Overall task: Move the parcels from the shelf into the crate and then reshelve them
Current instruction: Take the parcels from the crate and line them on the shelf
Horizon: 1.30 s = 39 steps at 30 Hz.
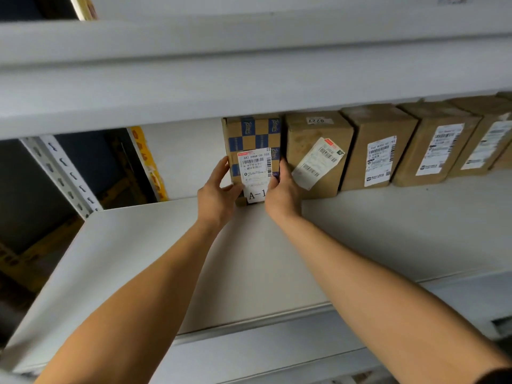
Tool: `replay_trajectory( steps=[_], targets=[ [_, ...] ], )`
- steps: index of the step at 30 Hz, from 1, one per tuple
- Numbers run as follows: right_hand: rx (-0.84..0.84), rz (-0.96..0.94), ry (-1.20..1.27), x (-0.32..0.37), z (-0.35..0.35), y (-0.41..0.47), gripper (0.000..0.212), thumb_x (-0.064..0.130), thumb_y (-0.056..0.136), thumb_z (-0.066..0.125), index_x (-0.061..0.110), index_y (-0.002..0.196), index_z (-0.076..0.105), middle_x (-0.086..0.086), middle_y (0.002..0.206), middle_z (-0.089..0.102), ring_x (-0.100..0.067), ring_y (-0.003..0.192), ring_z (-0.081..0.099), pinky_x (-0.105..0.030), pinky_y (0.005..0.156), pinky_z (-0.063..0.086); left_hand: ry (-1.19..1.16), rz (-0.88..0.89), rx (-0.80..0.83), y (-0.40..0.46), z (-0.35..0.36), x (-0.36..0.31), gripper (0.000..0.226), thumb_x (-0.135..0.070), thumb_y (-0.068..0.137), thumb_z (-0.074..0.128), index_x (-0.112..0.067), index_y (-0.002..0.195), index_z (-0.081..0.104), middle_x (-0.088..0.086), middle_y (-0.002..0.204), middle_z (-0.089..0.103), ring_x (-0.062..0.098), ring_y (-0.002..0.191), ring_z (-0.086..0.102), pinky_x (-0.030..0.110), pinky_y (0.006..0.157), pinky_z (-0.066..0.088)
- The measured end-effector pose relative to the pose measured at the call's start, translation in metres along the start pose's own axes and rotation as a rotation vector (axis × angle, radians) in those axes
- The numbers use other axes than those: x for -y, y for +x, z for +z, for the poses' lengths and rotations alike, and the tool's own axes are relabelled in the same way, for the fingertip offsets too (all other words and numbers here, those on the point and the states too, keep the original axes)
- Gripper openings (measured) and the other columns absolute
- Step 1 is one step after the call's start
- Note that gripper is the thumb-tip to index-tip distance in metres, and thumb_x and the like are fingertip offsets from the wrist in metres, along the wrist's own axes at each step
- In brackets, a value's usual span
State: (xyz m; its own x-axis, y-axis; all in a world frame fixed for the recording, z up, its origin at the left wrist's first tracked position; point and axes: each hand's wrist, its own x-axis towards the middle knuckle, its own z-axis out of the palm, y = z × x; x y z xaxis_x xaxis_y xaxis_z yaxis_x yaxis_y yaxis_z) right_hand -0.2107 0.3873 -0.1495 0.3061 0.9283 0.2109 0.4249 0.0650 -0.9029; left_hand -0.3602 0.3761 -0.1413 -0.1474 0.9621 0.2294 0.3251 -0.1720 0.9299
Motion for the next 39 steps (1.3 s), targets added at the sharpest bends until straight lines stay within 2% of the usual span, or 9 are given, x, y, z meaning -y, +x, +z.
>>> replay_trajectory(
  steps=[4, 7, 12, 19, 24, 27, 30, 33, 39],
  targets=[
    [0.115, -0.011, 0.026, 0.000, -0.013, -0.012, 0.067, 0.027, 0.106, 0.052, 0.038, 0.166, 0.023, 0.001, 0.155, 0.055, -0.023, 0.133, 0.058, -0.033, 0.105, 0.048, 0.087, -0.028, 0.005, -0.018, -0.001, -0.017, 0.075, -0.012, 0.098, 0.072, -0.036, 0.160, 0.037, -0.004, 0.156, 0.053, 0.027, 0.128, 0.066, 0.047, 0.106, 0.056],
    [0.205, -0.035, 0.058, -0.003, -0.040, -0.031, 0.069, 0.030, 0.103, 0.061, 0.034, 0.164, 0.030, 0.002, 0.160, 0.050, -0.019, 0.141, 0.053, -0.042, 0.117, 0.045, 0.292, -0.131, -0.037, -0.044, -0.001, -0.030, 0.067, -0.032, 0.100, 0.071, -0.018, 0.159, 0.041, 0.009, 0.155, 0.054, 0.032, 0.134, 0.058, 0.041, 0.107, 0.050],
    [0.239, -0.166, -0.054, -0.031, -0.130, -0.069, 0.051, 0.026, 0.104, 0.064, 0.026, 0.154, 0.050, 0.000, 0.152, 0.059, -0.017, 0.138, 0.057, -0.037, 0.115, 0.047, 0.341, -0.076, 0.020, -0.109, 0.015, -0.052, 0.044, -0.038, 0.101, 0.066, -0.015, 0.139, 0.065, 0.008, 0.140, 0.067, 0.029, 0.121, 0.066, 0.038, 0.101, 0.055],
    [0.117, -0.116, -0.250, -0.115, -0.330, -0.142, 0.046, 0.029, 0.104, 0.065, 0.023, 0.148, 0.057, 0.004, 0.143, 0.064, -0.013, 0.133, 0.059, -0.034, 0.110, 0.049, 0.248, 0.204, 0.264, -0.216, 0.146, -0.107, 0.044, -0.036, 0.101, 0.069, -0.021, 0.142, 0.063, -0.005, 0.137, 0.068, 0.011, 0.119, 0.066, 0.024, 0.099, 0.050],
    [0.004, 0.078, -0.290, -0.192, -0.471, -0.210, 0.048, 0.031, 0.107, 0.061, 0.023, 0.153, 0.052, 0.007, 0.148, 0.059, -0.010, 0.134, 0.055, -0.030, 0.112, 0.047, 0.198, 0.309, 0.499, -0.302, 0.290, -0.141, 0.038, -0.031, 0.100, 0.070, -0.020, 0.137, 0.067, -0.007, 0.125, 0.073, 0.004, 0.108, 0.068, 0.012, 0.092, 0.047],
    [-0.118, 0.236, -0.301, -0.238, -0.538, -0.260, 0.046, 0.030, 0.107, 0.061, 0.022, 0.151, 0.054, 0.008, 0.143, 0.061, -0.009, 0.131, 0.057, -0.027, 0.109, 0.046, 0.260, 0.352, 0.669, -0.355, 0.378, -0.148, 0.032, -0.028, 0.098, 0.072, -0.009, 0.124, 0.070, 0.007, 0.107, 0.074, 0.015, 0.092, 0.066, 0.013, 0.084, 0.046],
    [-0.238, 0.380, -0.343, -0.286, -0.594, -0.311, 0.044, 0.026, 0.106, 0.062, 0.017, 0.149, 0.058, -0.001, 0.142, 0.065, -0.018, 0.129, 0.062, -0.026, 0.110, 0.045, 0.243, 0.358, 0.815, -0.411, 0.461, -0.150, 0.038, -0.027, 0.096, 0.076, -0.016, 0.132, 0.070, 0.001, 0.119, 0.075, 0.014, 0.106, 0.069, 0.024, 0.102, 0.051],
    [-0.309, 0.567, -0.384, -0.328, -0.636, -0.356, 0.042, 0.028, 0.106, 0.061, 0.018, 0.146, 0.059, -0.006, 0.142, 0.067, -0.026, 0.127, 0.064, -0.031, 0.102, 0.049, 0.296, 0.326, 1.030, -0.467, 0.531, -0.146, 0.045, -0.036, 0.098, 0.072, -0.024, 0.140, 0.064, 0.000, 0.129, 0.071, 0.018, 0.117, 0.066, 0.022, 0.101, 0.045],
    [-0.483, 0.869, -0.343, -0.402, -0.709, -0.412, 0.046, 0.031, 0.106, 0.059, 0.015, 0.149, 0.054, -0.008, 0.145, 0.063, -0.029, 0.128, 0.062, -0.034, 0.099, 0.048, 0.358, 0.340, 1.414, -0.558, 0.662, -0.121, 0.058, -0.045, 0.100, 0.066, -0.027, 0.153, 0.051, 0.003, 0.147, 0.061, 0.021, 0.135, 0.058, 0.038, 0.109, 0.048]
  ],
)
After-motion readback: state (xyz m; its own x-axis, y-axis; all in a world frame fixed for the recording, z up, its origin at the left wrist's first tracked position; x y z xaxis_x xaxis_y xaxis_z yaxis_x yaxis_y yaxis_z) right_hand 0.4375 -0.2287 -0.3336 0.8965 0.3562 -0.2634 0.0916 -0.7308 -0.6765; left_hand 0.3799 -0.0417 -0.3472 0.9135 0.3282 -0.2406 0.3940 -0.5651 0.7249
